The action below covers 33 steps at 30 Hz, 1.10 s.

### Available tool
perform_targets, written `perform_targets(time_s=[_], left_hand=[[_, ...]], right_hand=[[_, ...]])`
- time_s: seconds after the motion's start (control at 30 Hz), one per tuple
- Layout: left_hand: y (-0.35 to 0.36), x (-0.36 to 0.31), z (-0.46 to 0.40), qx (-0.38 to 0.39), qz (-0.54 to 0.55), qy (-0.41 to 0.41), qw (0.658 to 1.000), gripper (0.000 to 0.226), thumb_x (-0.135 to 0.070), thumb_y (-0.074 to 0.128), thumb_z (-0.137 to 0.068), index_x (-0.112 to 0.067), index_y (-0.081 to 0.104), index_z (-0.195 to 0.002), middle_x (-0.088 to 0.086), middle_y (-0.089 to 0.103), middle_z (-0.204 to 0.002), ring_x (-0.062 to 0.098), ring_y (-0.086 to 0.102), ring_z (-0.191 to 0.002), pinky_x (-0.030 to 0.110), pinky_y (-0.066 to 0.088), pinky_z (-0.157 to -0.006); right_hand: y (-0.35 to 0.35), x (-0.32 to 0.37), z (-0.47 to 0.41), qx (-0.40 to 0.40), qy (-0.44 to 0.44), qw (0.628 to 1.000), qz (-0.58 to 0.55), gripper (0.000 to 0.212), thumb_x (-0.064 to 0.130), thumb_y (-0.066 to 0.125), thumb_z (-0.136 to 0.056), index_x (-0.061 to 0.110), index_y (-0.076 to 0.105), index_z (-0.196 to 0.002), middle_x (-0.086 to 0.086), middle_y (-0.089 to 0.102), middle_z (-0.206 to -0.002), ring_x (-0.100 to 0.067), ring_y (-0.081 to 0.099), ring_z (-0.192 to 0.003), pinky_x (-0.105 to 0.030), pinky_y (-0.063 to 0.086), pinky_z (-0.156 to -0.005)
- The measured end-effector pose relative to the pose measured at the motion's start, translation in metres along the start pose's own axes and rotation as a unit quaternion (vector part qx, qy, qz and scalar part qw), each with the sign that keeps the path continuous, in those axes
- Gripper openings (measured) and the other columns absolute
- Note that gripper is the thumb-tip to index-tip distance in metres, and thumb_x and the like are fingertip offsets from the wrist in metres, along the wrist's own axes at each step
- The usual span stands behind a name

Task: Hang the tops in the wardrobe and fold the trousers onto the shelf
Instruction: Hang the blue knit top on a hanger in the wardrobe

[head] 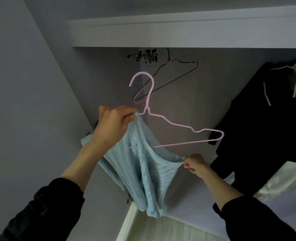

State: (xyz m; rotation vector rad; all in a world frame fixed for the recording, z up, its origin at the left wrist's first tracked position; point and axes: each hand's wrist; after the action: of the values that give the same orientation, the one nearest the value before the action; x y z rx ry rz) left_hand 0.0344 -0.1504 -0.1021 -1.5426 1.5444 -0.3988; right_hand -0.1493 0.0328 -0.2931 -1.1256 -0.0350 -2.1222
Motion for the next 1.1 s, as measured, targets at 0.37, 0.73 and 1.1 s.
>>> perform_targets(time_s=[0.37,0.73,1.1], left_hand=[[0.045,0.012,0.011,0.044,-0.099,0.033,0.994,0.014,-0.009,0.069,-0.078,-0.018,0.075,-0.087,0.006,0.071,-0.074,0.027,0.066,-0.063,0.034,0.016,-0.065],[0.082,-0.028,0.008,0.081,-0.052,0.037,0.995,0.011,-0.016,0.064,-0.087,-0.021,0.074,-0.087,0.001,0.071,-0.082,0.027,0.065,-0.07,0.03,0.01,-0.067],[0.073,-0.036,-0.011,-0.005,0.064,-0.058,0.996,0.015,-0.02,0.066,-0.086,-0.012,0.075,-0.094,0.013,0.073,-0.077,0.034,0.066,-0.069,0.044,0.043,-0.09]], right_hand=[[-0.101,0.009,0.029,-0.002,0.053,0.963,-0.263,0.015,0.01,0.049,-0.094,0.011,0.054,-0.079,-0.003,0.051,-0.076,-0.012,0.046,-0.068,-0.022,0.035,-0.063],[-0.091,0.076,0.094,0.013,-0.156,0.986,-0.063,0.012,0.008,0.059,-0.091,0.014,0.061,-0.081,-0.004,0.064,-0.069,-0.008,0.059,-0.046,-0.018,0.032,-0.043],[-0.096,0.086,0.113,-0.087,-0.294,0.927,0.214,0.003,0.031,0.07,-0.082,0.03,0.07,-0.08,0.019,0.061,-0.08,-0.009,0.058,-0.094,-0.03,0.04,-0.091]])
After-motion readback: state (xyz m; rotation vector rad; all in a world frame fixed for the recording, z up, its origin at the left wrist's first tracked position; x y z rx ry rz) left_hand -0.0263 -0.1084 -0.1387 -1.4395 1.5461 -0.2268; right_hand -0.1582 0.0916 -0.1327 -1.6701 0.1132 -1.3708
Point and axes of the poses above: each hand's wrist, its own z-axis away from the middle knuckle, its own y-axis out of the palm, x = y × z
